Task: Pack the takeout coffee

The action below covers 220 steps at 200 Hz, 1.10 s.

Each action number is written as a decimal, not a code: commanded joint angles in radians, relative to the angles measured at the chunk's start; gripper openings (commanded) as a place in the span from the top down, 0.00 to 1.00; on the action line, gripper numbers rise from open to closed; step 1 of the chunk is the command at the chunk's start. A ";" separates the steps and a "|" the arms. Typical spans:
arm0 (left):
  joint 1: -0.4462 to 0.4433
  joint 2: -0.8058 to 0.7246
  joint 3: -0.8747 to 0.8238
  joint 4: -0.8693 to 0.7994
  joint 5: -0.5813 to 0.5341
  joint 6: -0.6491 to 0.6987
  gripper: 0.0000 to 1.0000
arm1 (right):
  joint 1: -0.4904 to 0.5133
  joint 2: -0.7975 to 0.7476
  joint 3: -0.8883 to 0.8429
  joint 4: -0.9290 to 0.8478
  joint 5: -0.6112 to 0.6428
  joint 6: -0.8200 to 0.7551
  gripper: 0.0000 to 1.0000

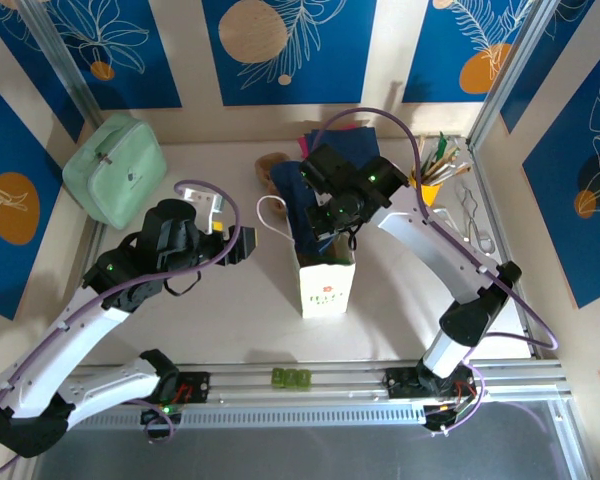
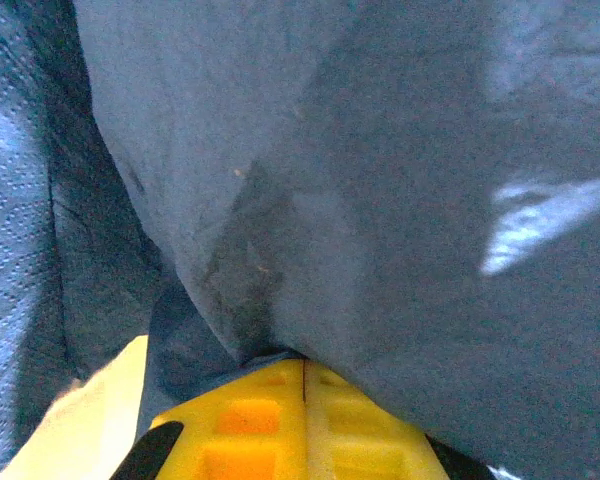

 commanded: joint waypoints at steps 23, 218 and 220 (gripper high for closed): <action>0.010 -0.011 -0.004 0.018 -0.001 -0.011 0.19 | 0.006 0.005 -0.047 -0.036 -0.103 0.029 0.99; 0.009 -0.039 -0.012 -0.002 -0.018 -0.017 0.19 | -0.196 0.040 0.300 -0.007 -0.367 -0.166 0.30; 0.010 -0.039 -0.012 -0.002 -0.018 -0.016 0.19 | -0.192 0.038 0.297 -0.004 -0.376 -0.168 0.30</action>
